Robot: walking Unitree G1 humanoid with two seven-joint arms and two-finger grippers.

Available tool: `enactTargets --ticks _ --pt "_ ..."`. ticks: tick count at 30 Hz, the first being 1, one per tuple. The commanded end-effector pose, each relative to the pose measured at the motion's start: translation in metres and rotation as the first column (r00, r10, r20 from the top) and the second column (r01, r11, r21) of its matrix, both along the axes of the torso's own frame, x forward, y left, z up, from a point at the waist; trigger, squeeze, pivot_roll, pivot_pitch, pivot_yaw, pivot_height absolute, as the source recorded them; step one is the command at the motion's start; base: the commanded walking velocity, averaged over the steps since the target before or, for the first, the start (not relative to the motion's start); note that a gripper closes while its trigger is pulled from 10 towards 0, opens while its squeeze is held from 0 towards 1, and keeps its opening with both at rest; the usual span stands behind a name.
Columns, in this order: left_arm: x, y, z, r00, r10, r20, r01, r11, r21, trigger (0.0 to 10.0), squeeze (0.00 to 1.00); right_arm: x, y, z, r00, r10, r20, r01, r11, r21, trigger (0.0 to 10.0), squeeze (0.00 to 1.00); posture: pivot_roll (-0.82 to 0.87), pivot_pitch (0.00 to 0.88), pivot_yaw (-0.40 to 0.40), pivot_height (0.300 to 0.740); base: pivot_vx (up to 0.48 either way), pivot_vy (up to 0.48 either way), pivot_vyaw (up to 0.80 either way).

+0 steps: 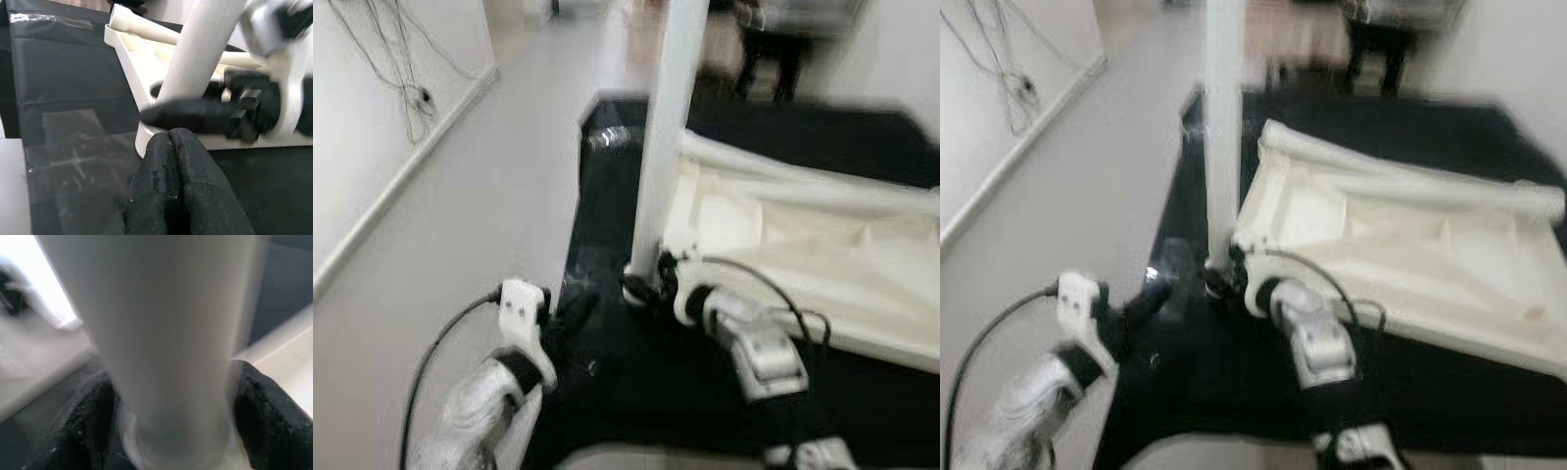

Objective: Building children table

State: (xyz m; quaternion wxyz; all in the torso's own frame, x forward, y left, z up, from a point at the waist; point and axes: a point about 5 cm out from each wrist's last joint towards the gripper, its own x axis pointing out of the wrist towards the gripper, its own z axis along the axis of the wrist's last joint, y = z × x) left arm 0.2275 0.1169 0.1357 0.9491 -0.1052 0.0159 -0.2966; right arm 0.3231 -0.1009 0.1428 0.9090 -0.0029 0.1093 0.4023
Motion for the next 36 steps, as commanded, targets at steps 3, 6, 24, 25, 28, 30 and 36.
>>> enactTargets --ticks 3,6,24,25,28,30,36 --pt "0.0 -0.001 -0.002 1.0 0.006 -0.008 -0.006 1.0 0.002 10.0 0.0 -0.006 0.011 0.016 0.98 0.192 0.048 -0.196 0.974 0.112 10.0 0.0 0.05 0.092 -0.05 0.74 0.0 0.0 0.0" --pt "0.0 -0.002 -0.002 1.0 0.004 -0.008 -0.004 1.0 0.0 10.0 0.0 0.0 0.009 0.031 0.94 0.325 0.099 -0.335 0.936 0.106 10.0 0.0 0.05 0.086 -0.048 0.74 0.0 0.0 0.0" --pt "-0.002 -0.005 -0.002 1.0 0.009 -0.01 -0.009 1.0 0.001 10.0 0.0 0.042 -0.005 0.061 0.887 0.45 0.105 -0.46 0.881 0.111 0.0 0.0 0.05 0.082 -0.056 0.74 0.0 0.0 0.0" --pt "-0.003 -0.006 -0.002 1.0 0.009 -0.01 -0.009 1.0 0.0 10.0 0.0 0.042 -0.008 0.06 0.89 0.442 0.112 -0.453 0.885 0.106 0.0 0.0 0.05 0.084 -0.064 0.74 0.0 0.0 0.0" --pt "-0.004 -0.007 -0.002 1.0 0.009 -0.01 -0.009 1.0 -0.003 10.0 0.0 0.041 -0.018 0.053 0.931 0.342 0.125 -0.352 0.934 0.066 0.0 0.0 0.04 0.089 -0.081 0.74 0.0 0.0 0.0" --pt "-0.004 -0.007 -0.002 1.0 0.009 -0.009 -0.009 1.0 -0.004 10.0 0.0 0.041 -0.022 0.048 0.961 0.247 0.125 -0.253 0.967 0.03 0.0 0.0 0.04 0.089 -0.081 0.74 0.0 0.0 0.0" --pt "-0.005 -0.003 -0.003 1.0 0.015 -0.007 -0.015 1.0 0.001 10.0 0.0 -0.015 0.015 -0.012 0.948 -0.316 0.035 0.318 0.946 -0.07 0.0 0.0 0.01 0.086 -0.071 0.74 0.0 0.0 0.0"
